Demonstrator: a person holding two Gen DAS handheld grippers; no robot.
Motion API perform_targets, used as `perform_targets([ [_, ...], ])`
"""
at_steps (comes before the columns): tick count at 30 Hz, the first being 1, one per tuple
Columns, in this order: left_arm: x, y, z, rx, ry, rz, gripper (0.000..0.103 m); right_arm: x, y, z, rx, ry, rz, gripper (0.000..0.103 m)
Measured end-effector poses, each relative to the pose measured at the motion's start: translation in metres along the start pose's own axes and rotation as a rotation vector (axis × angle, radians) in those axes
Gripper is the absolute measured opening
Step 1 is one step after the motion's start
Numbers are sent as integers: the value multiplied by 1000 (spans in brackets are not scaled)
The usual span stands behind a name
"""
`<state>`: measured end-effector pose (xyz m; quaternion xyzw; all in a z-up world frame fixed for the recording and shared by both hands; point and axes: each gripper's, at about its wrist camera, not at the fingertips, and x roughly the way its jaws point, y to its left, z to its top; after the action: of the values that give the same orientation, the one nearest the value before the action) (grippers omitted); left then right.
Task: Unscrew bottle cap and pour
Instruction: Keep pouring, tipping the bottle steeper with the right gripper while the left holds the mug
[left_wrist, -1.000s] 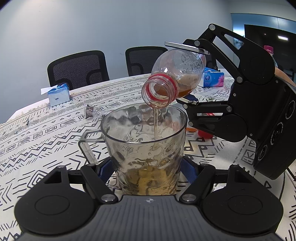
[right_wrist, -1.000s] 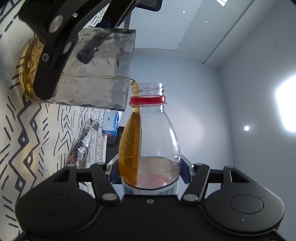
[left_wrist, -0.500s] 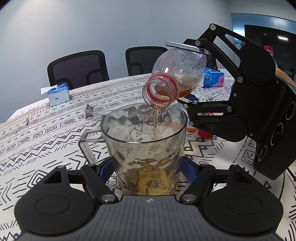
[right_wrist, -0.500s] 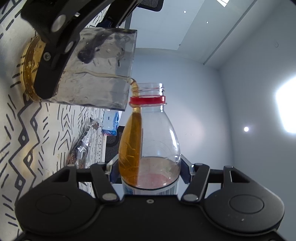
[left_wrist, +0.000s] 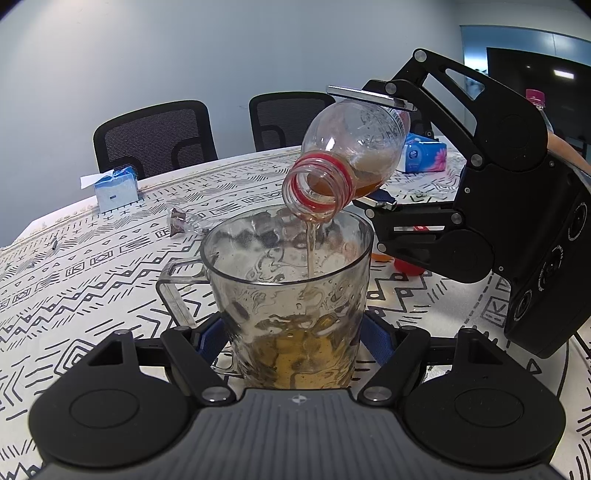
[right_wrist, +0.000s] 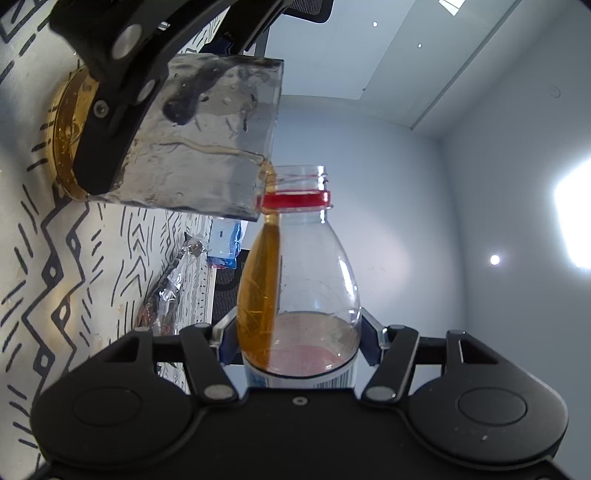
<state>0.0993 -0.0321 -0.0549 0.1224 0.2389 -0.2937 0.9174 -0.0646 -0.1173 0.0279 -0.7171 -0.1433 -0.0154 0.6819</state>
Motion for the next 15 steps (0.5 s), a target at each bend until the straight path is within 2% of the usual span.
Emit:
perform_targets([
  [15, -2, 0, 0, -2, 0, -1, 73, -54, -75, 0, -4, 8, -9, 65],
])
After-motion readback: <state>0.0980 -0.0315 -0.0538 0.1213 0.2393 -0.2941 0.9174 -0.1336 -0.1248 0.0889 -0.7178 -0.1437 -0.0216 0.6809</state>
